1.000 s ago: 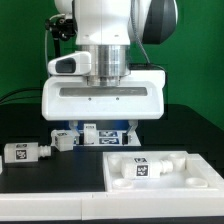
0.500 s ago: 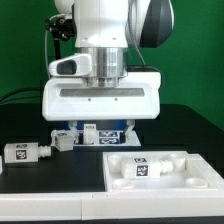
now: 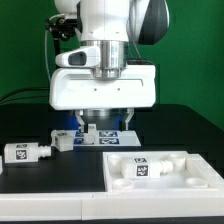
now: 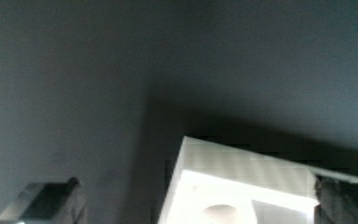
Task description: Assemble one leg
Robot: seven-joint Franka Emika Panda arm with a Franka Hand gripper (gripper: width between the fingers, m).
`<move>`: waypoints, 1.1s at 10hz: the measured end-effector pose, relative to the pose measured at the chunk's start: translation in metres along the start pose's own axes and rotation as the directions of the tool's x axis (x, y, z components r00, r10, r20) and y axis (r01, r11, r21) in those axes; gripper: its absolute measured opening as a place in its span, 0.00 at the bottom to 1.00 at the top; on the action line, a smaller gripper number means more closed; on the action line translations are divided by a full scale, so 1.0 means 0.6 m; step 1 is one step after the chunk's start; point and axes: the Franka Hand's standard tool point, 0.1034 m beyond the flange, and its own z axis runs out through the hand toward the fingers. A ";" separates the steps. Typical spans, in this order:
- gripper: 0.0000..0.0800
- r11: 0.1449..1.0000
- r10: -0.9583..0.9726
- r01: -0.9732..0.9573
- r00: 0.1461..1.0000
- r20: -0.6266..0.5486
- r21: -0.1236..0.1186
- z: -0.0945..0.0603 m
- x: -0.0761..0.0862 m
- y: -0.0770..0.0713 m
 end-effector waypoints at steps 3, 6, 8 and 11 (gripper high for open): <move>0.81 0.986 -0.166 0.165 0.986 0.036 0.008 0.012 -0.034 0.013; 0.81 0.985 -0.173 0.172 0.979 0.110 0.020 -0.003 -0.085 0.021; 0.81 0.994 -0.103 0.095 0.978 0.184 0.051 -0.002 -0.092 0.004; 0.81 0.990 -0.124 0.093 0.928 0.352 0.104 0.000 -0.093 -0.003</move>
Offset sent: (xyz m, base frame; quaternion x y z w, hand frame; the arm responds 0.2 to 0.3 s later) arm -0.0434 -0.0416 0.0001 -0.0264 -0.0978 -0.1341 0.9858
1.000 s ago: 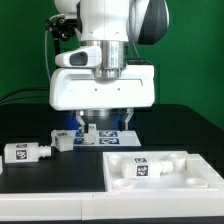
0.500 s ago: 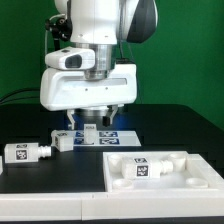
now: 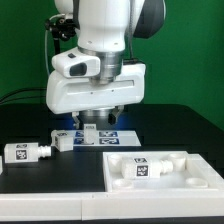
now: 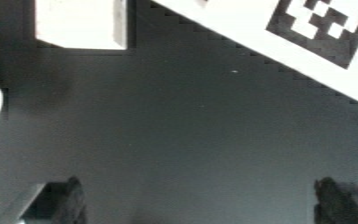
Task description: Assemble one leg
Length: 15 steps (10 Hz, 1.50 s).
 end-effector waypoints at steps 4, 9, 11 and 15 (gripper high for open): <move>0.81 1.000 -0.008 0.003 0.954 0.298 0.014 0.022 -0.053 0.050; 0.81 0.997 -0.037 -0.003 0.837 0.545 0.072 0.037 -0.061 0.031; 0.81 0.998 -0.044 0.000 0.771 0.636 0.068 0.051 -0.066 0.045; 0.81 0.998 -0.034 -0.009 0.792 0.609 0.067 0.057 -0.068 0.059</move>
Offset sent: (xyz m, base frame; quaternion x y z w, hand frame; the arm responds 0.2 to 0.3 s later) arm -0.0238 -0.0539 -0.0016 -0.0735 -0.2447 0.0143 0.9667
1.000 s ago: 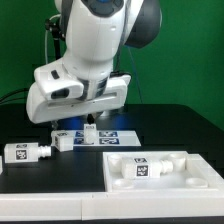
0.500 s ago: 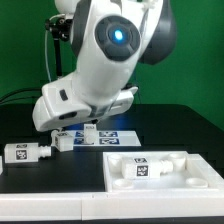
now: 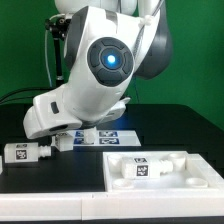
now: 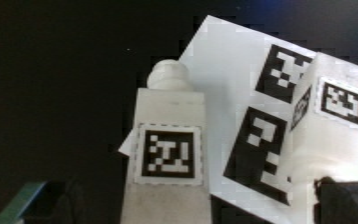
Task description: Assemble one leg
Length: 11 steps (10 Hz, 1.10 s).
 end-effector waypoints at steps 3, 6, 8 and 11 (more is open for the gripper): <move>0.81 1.000 0.002 -0.002 1.000 0.000 0.002 0.001 -0.001 0.002; 0.81 0.996 0.090 -0.090 0.996 0.019 -0.008 -0.002 -0.014 0.028; 0.81 0.995 0.101 -0.101 0.995 0.026 0.001 0.011 -0.012 0.034; 0.81 0.995 0.097 -0.097 0.995 0.018 -0.004 0.014 -0.006 0.033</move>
Offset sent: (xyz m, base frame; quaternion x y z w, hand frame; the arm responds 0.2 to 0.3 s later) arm 0.0019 -0.0534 0.0073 -0.0288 -0.0558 0.0573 0.9964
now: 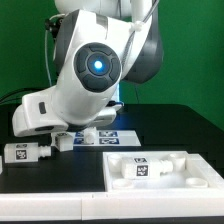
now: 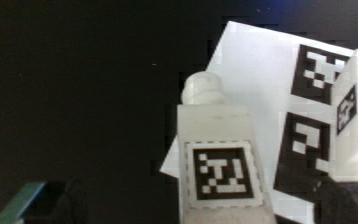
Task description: Assemble one leg
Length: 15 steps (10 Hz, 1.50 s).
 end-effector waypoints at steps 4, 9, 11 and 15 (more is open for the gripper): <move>0.81 1.000 -0.007 0.007 1.000 -0.004 -0.008 0.011 0.015 -0.001; 0.36 1.000 -0.008 0.008 1.000 -0.012 -0.011 0.011 0.018 0.000; 0.36 1.000 -0.008 0.008 1.000 -0.012 -0.011 0.011 0.018 0.000; 0.36 0.999 -0.045 0.045 0.999 0.003 -0.008 -0.072 -0.037 -0.020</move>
Offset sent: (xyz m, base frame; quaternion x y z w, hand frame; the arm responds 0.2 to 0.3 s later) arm 0.0007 0.0061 -0.0071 -0.0025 0.0047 0.0056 1.0000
